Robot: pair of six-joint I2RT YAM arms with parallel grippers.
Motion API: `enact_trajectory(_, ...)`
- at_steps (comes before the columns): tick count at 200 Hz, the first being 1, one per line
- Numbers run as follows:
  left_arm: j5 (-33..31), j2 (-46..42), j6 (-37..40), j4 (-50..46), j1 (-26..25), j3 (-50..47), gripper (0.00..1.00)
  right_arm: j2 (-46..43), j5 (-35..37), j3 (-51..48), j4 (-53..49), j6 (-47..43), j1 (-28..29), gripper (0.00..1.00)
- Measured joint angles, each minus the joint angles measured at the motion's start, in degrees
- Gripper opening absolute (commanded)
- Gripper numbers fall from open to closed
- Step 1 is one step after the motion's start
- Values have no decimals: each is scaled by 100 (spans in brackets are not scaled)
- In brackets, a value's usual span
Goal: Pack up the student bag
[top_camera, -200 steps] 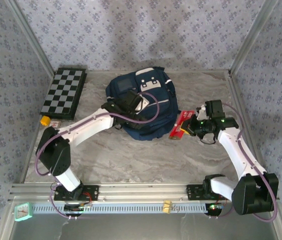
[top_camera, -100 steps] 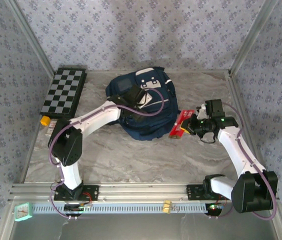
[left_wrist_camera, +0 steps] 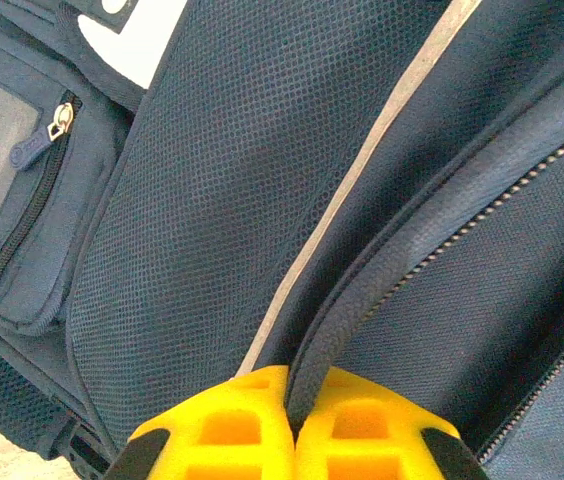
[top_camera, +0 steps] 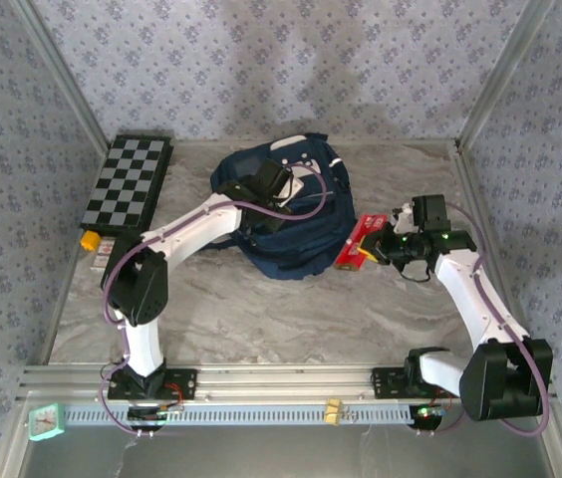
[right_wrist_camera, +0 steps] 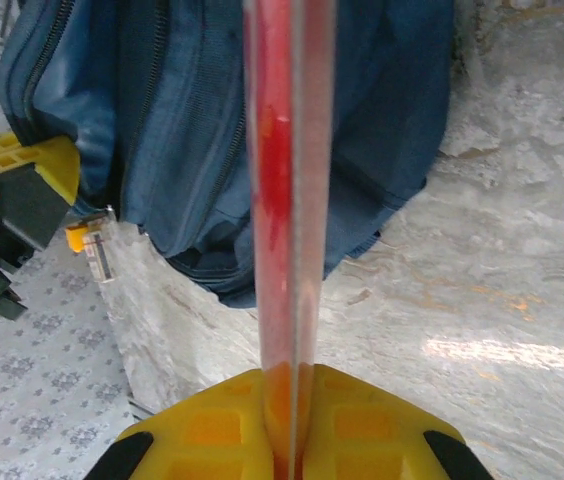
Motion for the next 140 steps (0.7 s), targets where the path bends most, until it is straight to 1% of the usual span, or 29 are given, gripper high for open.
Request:
enact_trajectory(26, -81, -7, -299, -44, -157, 76, 0, 195, -22, 247, 289, 208, 234, 0)
enact_trajectory(55, -487, -7, -741, -264, -538, 426, 0, 533, 85, 507, 894, 634, 603, 0)
enact_trajectory(79, -660, -17, -1228, -295, -743, 682, 0, 769, 553, 640, 1381, 1040, 879, 0)
enact_trajectory(96, -682, -72, -1517, -299, -782, 688, 0, 848, 863, 511, 2050, 1515, 981, 1)
enact_trajectory(121, -680, -136, -1746, -295, -774, 688, 0, 1161, 1368, 407, 2883, 2026, 1137, 1)
enact_trajectory(140, -678, -157, -1843, -297, -767, 688, 0, 1447, 1773, 391, 3442, 2299, 1366, 3)
